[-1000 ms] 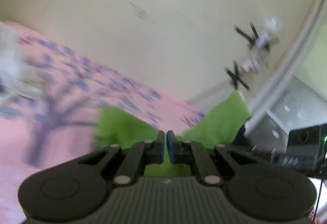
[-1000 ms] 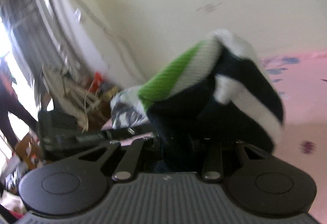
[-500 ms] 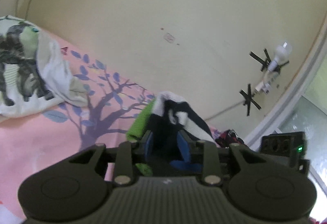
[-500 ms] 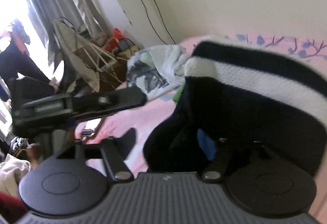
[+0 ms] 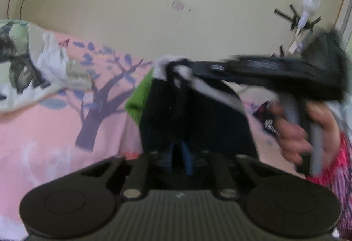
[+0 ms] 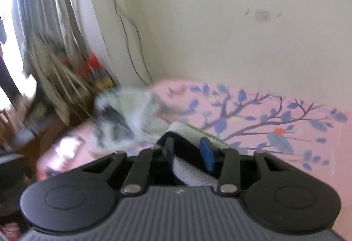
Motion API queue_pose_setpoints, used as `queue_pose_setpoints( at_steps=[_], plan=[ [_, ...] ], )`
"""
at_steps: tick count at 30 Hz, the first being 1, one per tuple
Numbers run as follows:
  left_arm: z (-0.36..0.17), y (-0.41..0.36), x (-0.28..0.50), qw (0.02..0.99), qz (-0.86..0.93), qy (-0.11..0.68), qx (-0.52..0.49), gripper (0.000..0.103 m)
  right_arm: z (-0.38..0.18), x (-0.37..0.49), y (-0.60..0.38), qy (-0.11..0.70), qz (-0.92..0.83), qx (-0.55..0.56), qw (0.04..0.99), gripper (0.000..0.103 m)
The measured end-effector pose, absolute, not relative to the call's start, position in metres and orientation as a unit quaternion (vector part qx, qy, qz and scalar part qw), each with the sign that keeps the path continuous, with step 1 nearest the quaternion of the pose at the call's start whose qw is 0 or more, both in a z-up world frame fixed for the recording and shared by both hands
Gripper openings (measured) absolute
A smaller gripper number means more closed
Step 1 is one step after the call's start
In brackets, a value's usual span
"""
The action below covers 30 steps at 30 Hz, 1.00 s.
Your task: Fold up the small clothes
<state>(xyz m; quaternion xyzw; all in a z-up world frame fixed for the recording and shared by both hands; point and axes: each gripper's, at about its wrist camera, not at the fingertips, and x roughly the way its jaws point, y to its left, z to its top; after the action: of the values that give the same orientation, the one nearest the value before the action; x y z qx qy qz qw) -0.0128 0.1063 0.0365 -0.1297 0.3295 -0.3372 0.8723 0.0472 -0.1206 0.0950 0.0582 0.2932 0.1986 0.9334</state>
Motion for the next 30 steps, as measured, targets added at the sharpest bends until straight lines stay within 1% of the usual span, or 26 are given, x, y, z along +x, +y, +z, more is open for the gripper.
queue_pose_setpoints(
  at_steps=[2, 4, 5, 9, 13, 16, 17, 19, 20, 21, 25, 26, 30],
  plan=[
    [0.031, 0.111, -0.017, 0.878, -0.319, 0.337, -0.119, 0.004, 0.076, 0.069, -0.105, 0.316, 0.184, 0.006, 0.931, 0.040],
    [0.027, 0.118, -0.019, 0.883, -0.300, 0.341, -0.119, 0.003, 0.063, 0.075, -0.093, 0.310, 0.169, -0.039, 0.935, 0.045],
    [0.025, 0.122, -0.019, 0.882, -0.295, 0.345, -0.124, 0.003, 0.061, 0.074, -0.089, 0.306, 0.164, -0.048, 0.936, 0.046],
    [0.014, 0.135, -0.014, 0.871, -0.294, 0.362, -0.156, 0.003, 0.052, 0.049, -0.078, 0.259, 0.148, -0.114, 0.948, 0.047],
    [0.014, 0.135, -0.015, 0.871, -0.298, 0.358, -0.156, 0.003, 0.047, 0.032, -0.078, 0.217, 0.134, -0.131, 0.958, 0.047],
    [0.016, 0.131, -0.018, 0.875, -0.299, 0.349, -0.150, 0.006, 0.048, 0.030, -0.083, 0.209, 0.132, -0.120, 0.962, 0.047],
    [0.017, 0.131, -0.018, 0.876, -0.300, 0.346, -0.150, 0.009, 0.048, 0.029, -0.085, 0.207, 0.133, -0.115, 0.962, 0.047],
    [0.020, 0.128, -0.015, 0.881, -0.295, 0.337, -0.153, 0.025, 0.049, 0.029, -0.086, 0.206, 0.135, -0.109, 0.963, 0.047],
    [0.023, 0.127, -0.014, 0.886, -0.289, 0.328, -0.154, 0.046, 0.049, 0.029, -0.087, 0.206, 0.135, -0.107, 0.963, 0.047],
    [0.026, 0.126, -0.014, 0.892, -0.283, 0.317, -0.156, 0.056, 0.049, 0.028, -0.087, 0.204, 0.136, -0.105, 0.964, 0.047],
    [0.032, 0.117, -0.009, 0.894, -0.292, 0.300, -0.157, 0.057, 0.050, 0.019, -0.103, 0.182, 0.158, -0.057, 0.969, 0.049],
    [0.030, 0.114, -0.006, 0.893, -0.294, 0.302, -0.157, 0.058, 0.051, 0.017, -0.110, 0.175, 0.170, -0.036, 0.969, 0.055],
    [0.021, 0.099, -0.002, 0.890, -0.294, 0.321, -0.135, 0.062, 0.049, -0.001, -0.137, 0.144, 0.196, 0.040, 0.969, 0.055]
  ],
)
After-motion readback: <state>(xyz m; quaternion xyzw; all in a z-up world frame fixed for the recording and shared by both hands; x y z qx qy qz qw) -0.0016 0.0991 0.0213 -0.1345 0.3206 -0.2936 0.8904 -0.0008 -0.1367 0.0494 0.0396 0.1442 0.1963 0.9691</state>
